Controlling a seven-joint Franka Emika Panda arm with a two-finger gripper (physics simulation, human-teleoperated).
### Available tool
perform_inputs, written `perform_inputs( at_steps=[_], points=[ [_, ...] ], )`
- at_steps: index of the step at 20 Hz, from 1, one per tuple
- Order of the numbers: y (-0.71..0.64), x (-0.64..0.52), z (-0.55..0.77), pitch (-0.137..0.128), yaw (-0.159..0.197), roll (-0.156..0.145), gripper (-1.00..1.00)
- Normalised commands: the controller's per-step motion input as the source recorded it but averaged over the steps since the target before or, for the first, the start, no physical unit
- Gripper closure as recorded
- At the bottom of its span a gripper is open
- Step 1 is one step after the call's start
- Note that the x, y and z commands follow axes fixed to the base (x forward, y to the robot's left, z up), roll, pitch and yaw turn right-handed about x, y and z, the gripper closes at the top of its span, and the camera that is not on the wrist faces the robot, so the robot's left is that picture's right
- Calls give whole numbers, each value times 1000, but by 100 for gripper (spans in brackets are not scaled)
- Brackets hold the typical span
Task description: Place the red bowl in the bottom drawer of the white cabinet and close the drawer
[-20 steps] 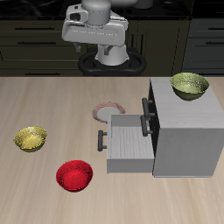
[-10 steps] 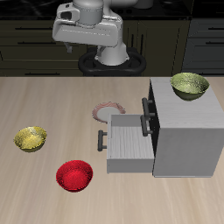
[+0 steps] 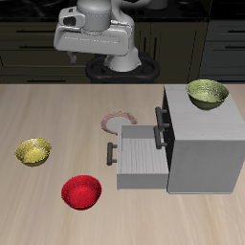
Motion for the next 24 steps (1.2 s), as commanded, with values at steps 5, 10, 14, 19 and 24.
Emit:
perform_inputs(
  at_steps=[5,10,14,19,24],
  points=[
    [65,278,148,-25,32,8,-100],
    [50,192,178,-28,20,-3,-100],
    [31,105,130,-24,-16,1,-100],
    [22,230,96,-15,-21,-5,-100],
    [-11,169,140,-18,-12,-10,-100]
  ],
)
